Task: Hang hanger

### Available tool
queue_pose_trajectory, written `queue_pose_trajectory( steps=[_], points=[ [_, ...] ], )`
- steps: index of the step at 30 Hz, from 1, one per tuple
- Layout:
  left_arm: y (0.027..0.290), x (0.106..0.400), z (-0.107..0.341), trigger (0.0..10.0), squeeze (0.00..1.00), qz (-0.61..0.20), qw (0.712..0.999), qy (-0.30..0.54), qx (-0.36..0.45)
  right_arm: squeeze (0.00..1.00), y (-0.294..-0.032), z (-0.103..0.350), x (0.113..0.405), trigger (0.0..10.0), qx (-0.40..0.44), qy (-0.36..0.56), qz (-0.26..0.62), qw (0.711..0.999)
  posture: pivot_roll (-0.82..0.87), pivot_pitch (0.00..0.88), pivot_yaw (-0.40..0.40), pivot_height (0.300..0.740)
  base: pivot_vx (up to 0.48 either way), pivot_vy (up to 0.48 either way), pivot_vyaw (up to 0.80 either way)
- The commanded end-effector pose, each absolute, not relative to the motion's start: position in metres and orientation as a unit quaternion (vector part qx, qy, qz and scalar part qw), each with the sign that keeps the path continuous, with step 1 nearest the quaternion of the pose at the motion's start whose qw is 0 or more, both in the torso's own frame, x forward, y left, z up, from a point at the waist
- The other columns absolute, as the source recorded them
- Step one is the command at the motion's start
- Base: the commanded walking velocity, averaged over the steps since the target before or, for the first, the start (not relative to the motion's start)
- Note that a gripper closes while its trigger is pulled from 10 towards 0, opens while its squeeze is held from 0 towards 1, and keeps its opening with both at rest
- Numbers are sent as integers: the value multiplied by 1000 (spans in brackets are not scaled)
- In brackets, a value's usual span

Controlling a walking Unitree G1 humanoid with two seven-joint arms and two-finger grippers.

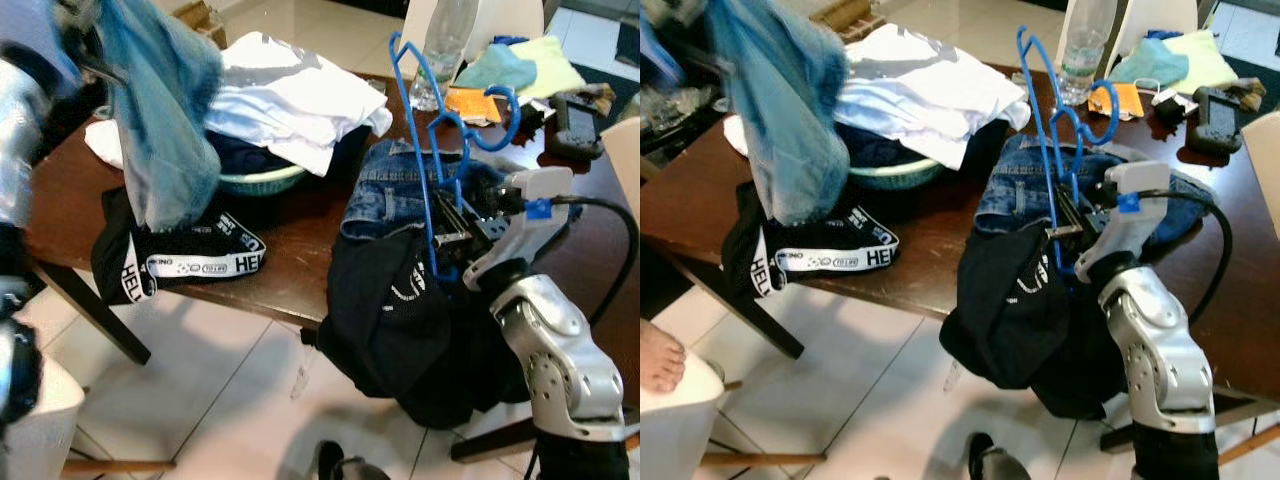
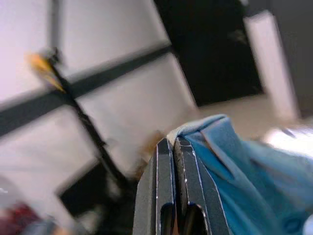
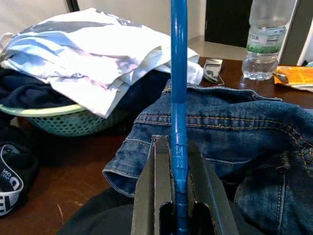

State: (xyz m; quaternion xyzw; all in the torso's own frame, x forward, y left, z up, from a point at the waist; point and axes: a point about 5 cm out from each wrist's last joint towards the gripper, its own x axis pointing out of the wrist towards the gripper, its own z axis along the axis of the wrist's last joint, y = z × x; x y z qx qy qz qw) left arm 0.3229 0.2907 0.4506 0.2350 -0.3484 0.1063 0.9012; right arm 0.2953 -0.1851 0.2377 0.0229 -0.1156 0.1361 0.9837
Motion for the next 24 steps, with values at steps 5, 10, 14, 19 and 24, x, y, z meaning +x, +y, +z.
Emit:
queue_pose_trajectory(
  steps=[5,10,14,19,24],
  points=[
    [334,288,487,0,0,257,845,-381,275,0,-185,237,295,10000,26,-115,134,984,51,220,-12,740,0,0,0],
    [348,279,489,0,0,314,822,-380,284,0,-186,237,295,10000,25,-116,135,984,49,219,-18,740,0,0,0],
    [336,303,457,0,0,293,839,-345,302,0,-186,238,295,10000,21,-113,138,984,37,219,-27,740,0,0,0],
    [338,318,431,0,0,296,852,-310,300,0,-186,238,295,10000,18,-111,139,984,33,219,-32,740,0,0,0],
    [330,335,411,0,0,283,868,-290,286,0,-186,237,295,10000,16,-109,140,984,34,225,-30,740,0,0,0]
  ],
)
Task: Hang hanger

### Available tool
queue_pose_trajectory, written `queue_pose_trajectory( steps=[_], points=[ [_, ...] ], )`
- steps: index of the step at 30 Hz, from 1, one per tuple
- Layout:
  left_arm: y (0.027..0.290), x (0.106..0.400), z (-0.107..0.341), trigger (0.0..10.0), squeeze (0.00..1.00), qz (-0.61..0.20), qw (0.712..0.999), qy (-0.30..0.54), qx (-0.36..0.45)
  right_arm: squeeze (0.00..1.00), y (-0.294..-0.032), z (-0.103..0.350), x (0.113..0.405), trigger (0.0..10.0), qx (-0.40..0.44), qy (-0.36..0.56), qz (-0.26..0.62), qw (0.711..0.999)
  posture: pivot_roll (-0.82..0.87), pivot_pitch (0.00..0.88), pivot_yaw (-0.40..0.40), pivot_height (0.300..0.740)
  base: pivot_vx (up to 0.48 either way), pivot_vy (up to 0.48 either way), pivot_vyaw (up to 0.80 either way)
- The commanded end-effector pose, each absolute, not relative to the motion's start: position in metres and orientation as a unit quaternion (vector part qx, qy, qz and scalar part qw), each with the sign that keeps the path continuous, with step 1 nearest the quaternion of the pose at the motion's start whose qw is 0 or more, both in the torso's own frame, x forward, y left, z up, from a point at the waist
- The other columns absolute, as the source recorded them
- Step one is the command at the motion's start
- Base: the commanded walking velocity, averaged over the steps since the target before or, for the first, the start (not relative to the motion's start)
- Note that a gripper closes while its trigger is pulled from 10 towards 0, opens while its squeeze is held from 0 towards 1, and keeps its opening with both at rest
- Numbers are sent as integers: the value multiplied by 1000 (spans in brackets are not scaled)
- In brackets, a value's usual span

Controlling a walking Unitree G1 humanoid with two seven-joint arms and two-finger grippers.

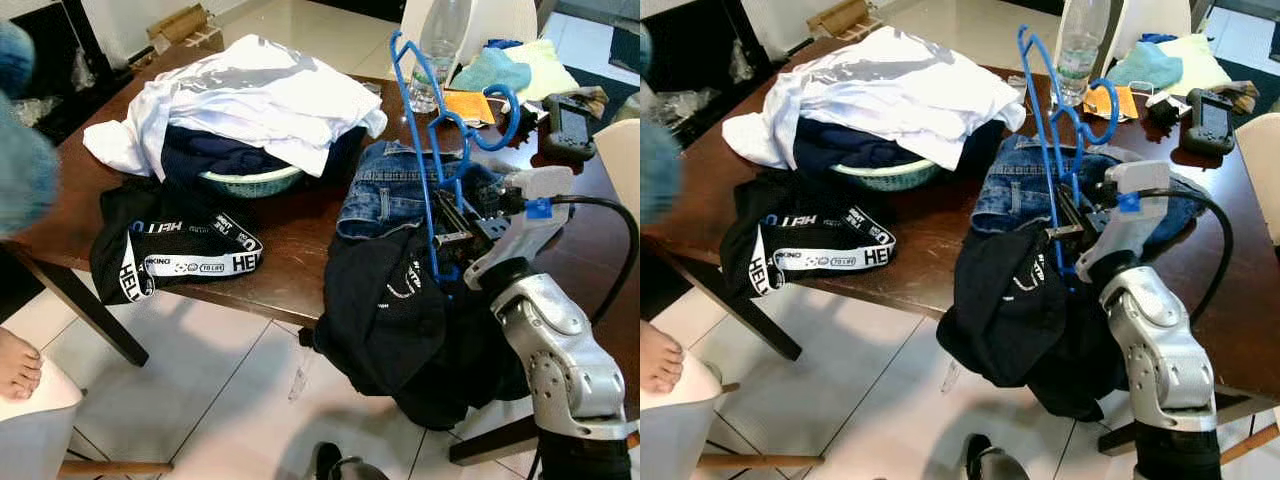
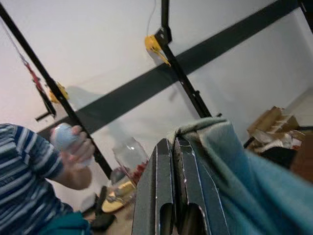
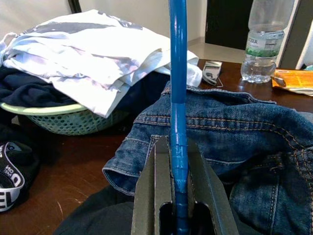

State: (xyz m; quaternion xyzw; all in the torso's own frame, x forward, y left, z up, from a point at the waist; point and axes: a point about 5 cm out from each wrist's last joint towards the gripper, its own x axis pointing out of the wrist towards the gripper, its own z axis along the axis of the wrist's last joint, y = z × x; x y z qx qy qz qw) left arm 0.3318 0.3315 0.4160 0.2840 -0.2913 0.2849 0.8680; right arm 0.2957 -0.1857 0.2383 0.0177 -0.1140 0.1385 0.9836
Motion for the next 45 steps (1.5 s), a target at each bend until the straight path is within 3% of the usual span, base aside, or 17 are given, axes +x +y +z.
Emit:
queue_pose_trajectory(
  steps=[1,9,12,15,19,20,24,25,28,29,30,31,33,40,42,43,45],
  points=[
    [323,340,404,0,0,270,876,-285,282,0,-185,237,295,10000,15,-108,140,984,33,226,-30,740,0,0,0],
    [267,369,355,431,0,138,911,-253,294,0,-185,236,294,10000,13,-106,139,984,23,235,-24,740,0,0,0],
    [267,369,355,431,0,138,911,-253,294,0,-185,236,294,10000,13,-106,139,984,23,235,-24,740,0,0,0],
    [223,382,311,275,0,32,926,-217,307,0,-187,236,292,10000,10,-105,135,985,22,238,-19,740,0,0,0],
    [195,385,284,275,0,-35,934,-195,298,0,-188,235,291,10000,9,-104,132,986,18,243,-17,740,0,0,0],
    [177,384,278,118,0,-72,939,-195,272,0,-189,235,291,10000,9,-103,131,986,20,245,-18,740,0,0,0],
    [166,382,276,118,0,-95,942,-198,254,0,-189,235,291,10000,8,-103,130,986,20,245,-18,740,0,0,0],
    [143,378,276,1020,0,-150,954,-197,169,0,-190,235,291,10000,8,-102,129,986,24,246,-18,740,0,0,0],
    [143,378,276,1020,0,-150,954,-197,169,0,-190,235,291,10000,8,-102,129,986,24,246,-18,740,0,0,0],
    [114,366,280,1333,0,-227,950,-200,81,0,-190,235,291,10000,8,-102,129,986,25,246,-17,740,0,0,0],
    [114,366,280,1333,0,-227,950,-200,81,0,-190,235,291,10000,8,-102,129,986,25,246,-17,740,0,0,0],
    [83,351,280,784,0,-305,933,-192,8,0,-189,234,292,10000,8,-102,130,986,30,244,-15,740,0,0,0],
    [59,337,274,745,0,-368,913,-176,-22,0,-188,234,293,10000,9,-102,132,986,31,243,-12,740,0,0,0],
    [31,313,254,1137,0,-456,880,-134,-7,0,-187,234,293,10000,8,-101,132,986,35,242,-11,740,0,0,0],
    [14,284,225,3137,0,-559,823,-76,62,0,-187,233,293,10000,5,-99,130,987,36,241,-10,740,0,0,0],
    [14,284,225,3137,0,-559,823,-76,62,0,-187,233,293,10000,5,-99,130,987,36,241,-10,740,0,0,0],
    [11,272,211,4510,0,-595,797,-44,92,0,-187,232,293,10000,3,-96,130,987,37,240,-9,740,0,0,0]
  ],
)
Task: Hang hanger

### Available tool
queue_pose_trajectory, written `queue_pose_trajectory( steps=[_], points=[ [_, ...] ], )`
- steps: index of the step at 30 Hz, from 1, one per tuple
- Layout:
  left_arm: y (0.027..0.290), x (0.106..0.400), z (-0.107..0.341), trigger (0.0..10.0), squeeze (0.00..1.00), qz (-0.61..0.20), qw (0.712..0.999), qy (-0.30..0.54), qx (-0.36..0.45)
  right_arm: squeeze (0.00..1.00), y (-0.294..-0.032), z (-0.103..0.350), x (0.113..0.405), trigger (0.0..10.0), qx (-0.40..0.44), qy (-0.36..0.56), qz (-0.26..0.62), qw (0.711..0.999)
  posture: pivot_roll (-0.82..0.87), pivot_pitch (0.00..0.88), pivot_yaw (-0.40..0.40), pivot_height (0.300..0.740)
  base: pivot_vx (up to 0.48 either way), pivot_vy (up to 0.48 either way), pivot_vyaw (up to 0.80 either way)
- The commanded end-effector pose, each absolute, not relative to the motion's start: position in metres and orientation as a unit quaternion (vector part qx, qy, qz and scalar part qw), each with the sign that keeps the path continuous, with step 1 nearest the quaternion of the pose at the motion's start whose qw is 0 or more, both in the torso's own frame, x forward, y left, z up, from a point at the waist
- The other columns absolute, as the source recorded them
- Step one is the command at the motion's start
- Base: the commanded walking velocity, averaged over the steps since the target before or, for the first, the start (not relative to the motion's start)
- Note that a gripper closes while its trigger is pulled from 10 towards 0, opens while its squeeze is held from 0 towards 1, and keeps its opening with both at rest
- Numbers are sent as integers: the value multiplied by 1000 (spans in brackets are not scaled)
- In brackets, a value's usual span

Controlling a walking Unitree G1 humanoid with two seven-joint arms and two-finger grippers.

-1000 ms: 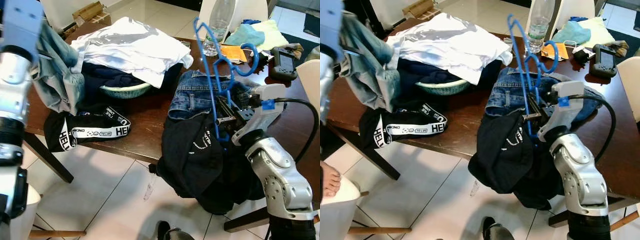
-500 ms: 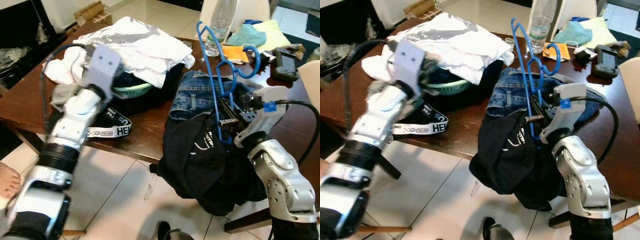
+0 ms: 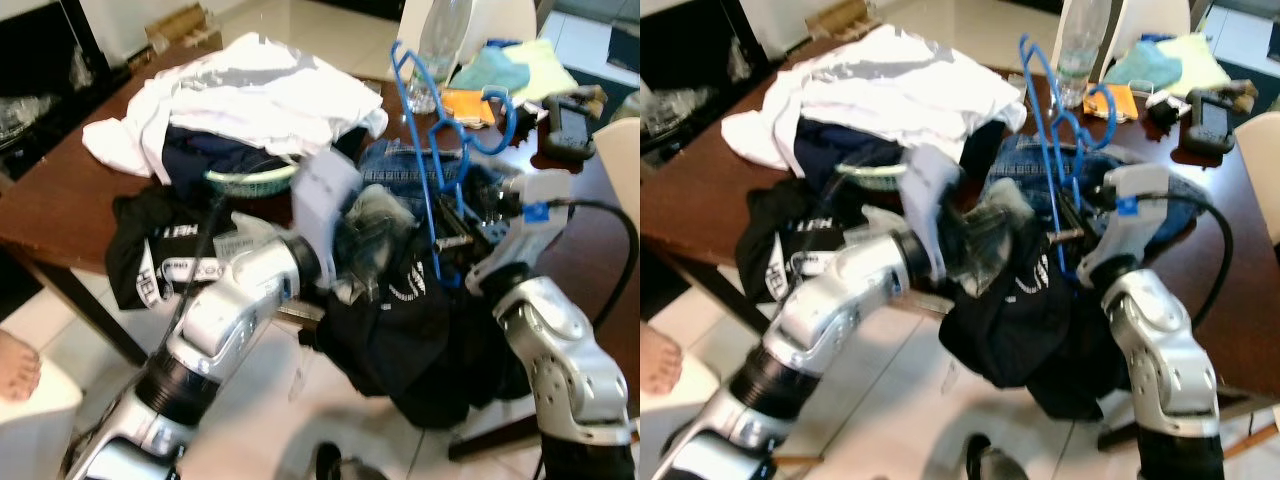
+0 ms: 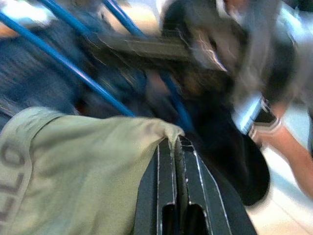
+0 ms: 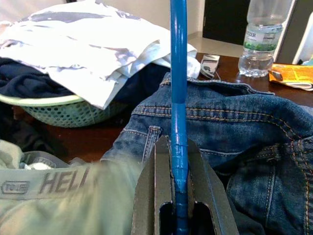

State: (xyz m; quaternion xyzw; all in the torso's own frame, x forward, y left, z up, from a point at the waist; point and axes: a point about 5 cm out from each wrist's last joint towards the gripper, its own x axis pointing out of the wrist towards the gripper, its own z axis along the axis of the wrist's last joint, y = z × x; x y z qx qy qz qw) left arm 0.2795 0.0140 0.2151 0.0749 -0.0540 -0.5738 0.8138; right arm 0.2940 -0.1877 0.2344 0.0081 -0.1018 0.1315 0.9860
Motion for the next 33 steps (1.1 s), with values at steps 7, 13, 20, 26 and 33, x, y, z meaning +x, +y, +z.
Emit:
queue_pose_trajectory(
  steps=[7,13,20,26,33],
  points=[
    [18,270,195,10000,0,-587,796,0,146,0,-187,230,293,10000,-4,-90,131,987,35,243,-9,740,0,0,0],
    [52,297,218,10000,1000,-495,858,-8,139,0,-187,229,293,10000,-7,-86,132,987,34,244,-12,740,0,0,0],
    [89,289,250,10000,1000,-520,848,-27,100,0,-187,229,293,10000,-9,-86,133,987,36,243,-12,740,0,0,0],
    [126,266,270,10000,1000,-564,816,-31,121,0,-187,230,293,10000,-10,-87,133,987,39,242,-13,740,0,0,0],
    [187,232,248,10000,1000,-571,765,131,267,0,-186,229,295,10000,-9,-85,137,987,54,239,-18,740,0,0,0]
  ],
)
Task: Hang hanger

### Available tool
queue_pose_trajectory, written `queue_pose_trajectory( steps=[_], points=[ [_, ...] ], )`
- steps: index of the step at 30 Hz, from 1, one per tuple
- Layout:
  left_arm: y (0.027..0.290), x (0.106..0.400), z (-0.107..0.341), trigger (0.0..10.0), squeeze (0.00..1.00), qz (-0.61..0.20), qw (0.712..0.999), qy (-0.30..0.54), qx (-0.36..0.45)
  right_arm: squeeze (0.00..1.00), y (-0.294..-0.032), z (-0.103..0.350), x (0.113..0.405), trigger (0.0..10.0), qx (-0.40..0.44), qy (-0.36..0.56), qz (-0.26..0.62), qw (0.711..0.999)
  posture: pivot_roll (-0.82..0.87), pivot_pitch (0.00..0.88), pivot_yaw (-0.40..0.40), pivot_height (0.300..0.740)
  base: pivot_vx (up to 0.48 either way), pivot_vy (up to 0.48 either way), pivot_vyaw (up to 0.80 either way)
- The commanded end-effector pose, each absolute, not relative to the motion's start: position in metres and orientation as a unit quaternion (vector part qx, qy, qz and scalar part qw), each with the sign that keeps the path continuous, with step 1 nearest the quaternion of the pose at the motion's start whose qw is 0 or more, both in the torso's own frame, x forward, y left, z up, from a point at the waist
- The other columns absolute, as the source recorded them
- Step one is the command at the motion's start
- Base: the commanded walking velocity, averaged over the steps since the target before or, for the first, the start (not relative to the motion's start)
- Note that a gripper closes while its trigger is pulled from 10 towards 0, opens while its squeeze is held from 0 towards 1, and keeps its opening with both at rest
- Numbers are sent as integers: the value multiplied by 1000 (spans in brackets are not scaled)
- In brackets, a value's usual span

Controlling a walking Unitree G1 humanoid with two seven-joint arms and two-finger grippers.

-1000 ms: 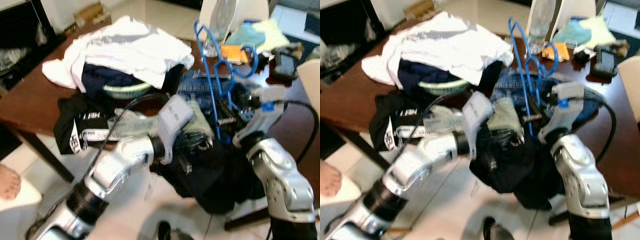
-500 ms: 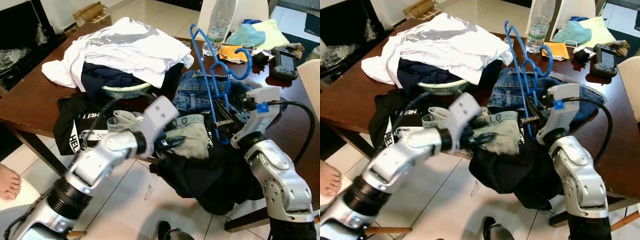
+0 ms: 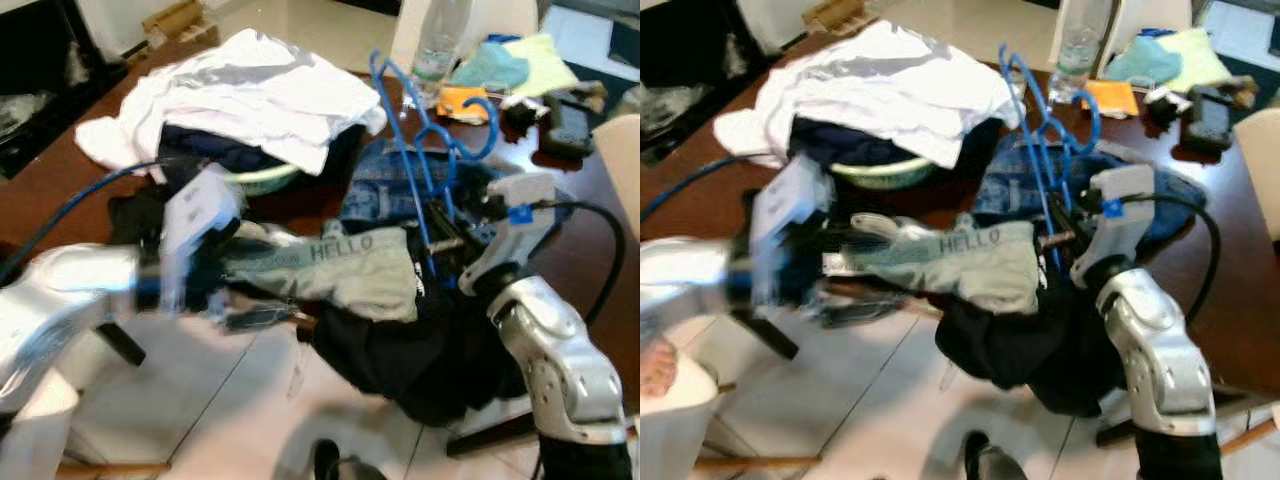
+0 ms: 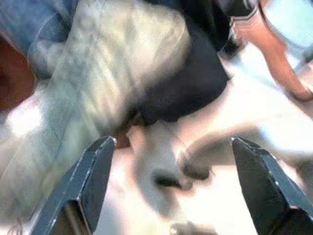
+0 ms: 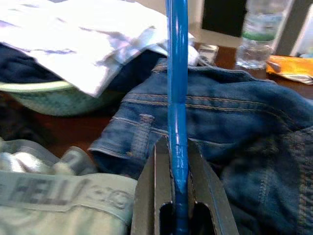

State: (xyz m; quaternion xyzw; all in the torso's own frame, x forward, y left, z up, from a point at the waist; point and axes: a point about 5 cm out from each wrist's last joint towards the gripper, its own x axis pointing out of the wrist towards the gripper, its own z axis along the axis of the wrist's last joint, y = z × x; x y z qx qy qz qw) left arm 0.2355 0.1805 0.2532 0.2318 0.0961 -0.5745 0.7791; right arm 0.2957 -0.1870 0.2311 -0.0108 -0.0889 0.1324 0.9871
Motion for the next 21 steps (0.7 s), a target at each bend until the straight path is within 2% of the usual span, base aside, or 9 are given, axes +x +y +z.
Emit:
queue_pose_trajectory(
  steps=[1,2,3,6,7,9,11,19,21],
  points=[
    [187,232,248,10000,1000,-571,765,131,267,0,-186,229,295,10000,-9,-85,137,987,54,239,-18,740,0,0,0],
    [187,232,248,10000,1000,-571,765,131,267,0,-186,229,295,10000,-9,-85,137,987,54,239,-18,740,0,0,0],
    [205,238,236,10000,435,-526,764,178,328,0,-186,229,296,10000,-9,-85,138,987,56,236,-21,740,0,0,0],
    [205,238,236,10000,435,-526,764,178,328,0,-186,229,296,10000,-9,-85,138,987,56,236,-21,740,0,0,0],
    [220,252,229,10000,0,-467,780,188,371,0,-186,229,296,10000,-9,-85,138,987,55,234,-22,740,0,0,0],
    [230,289,241,10000,0,-325,871,115,350,0,-186,229,297,10000,-9,-86,138,987,51,231,-18,740,0,0,0],
    [230,297,247,10000,0,-291,901,91,309,0,-186,229,297,10000,-9,-87,137,987,51,231,-18,740,0,0,0],
    [233,300,250,10000,0,-241,946,67,207,0,-187,229,297,10000,-11,-86,135,987,46,233,-15,740,0,0,0],
    [244,306,257,10000,0,-172,977,39,120,0,-188,229,297,10000,-12,-85,136,987,49,237,-22,740,0,0,0]
  ],
)
